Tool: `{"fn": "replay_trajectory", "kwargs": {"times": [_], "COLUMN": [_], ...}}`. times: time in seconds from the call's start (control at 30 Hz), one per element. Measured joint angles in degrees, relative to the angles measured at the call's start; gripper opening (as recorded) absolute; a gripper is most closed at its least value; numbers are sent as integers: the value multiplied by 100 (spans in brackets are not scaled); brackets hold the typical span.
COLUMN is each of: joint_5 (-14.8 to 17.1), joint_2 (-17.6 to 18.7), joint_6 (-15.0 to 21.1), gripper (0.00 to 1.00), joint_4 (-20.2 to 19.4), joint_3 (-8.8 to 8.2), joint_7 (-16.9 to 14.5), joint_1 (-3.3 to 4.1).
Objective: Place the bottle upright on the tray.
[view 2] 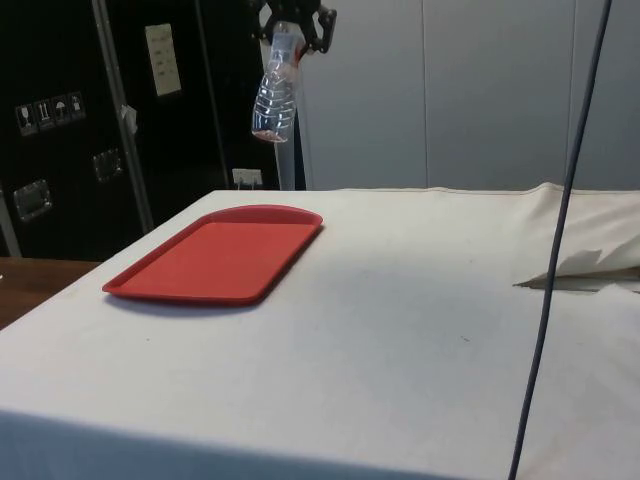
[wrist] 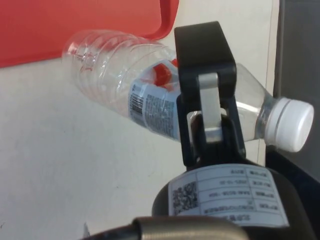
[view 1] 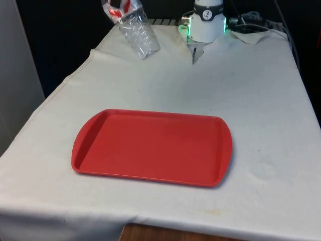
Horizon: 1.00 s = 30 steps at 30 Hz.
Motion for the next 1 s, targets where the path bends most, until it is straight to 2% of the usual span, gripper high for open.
{"fn": "replay_trajectory", "kwargs": {"times": [0.33,0.5,0.67,1.0], "joint_5": [17,17,17,17], "joint_2": [264,275,458,550], "joint_6": [29,23,-6,46], "gripper": [28,28,28,28], "joint_4": [201,218,413,498], "joint_3": [-11,-11,-17,-17], "joint_7": [-57,-52,-69,-372], "joint_1": [-6,-6,-6,-6]}}
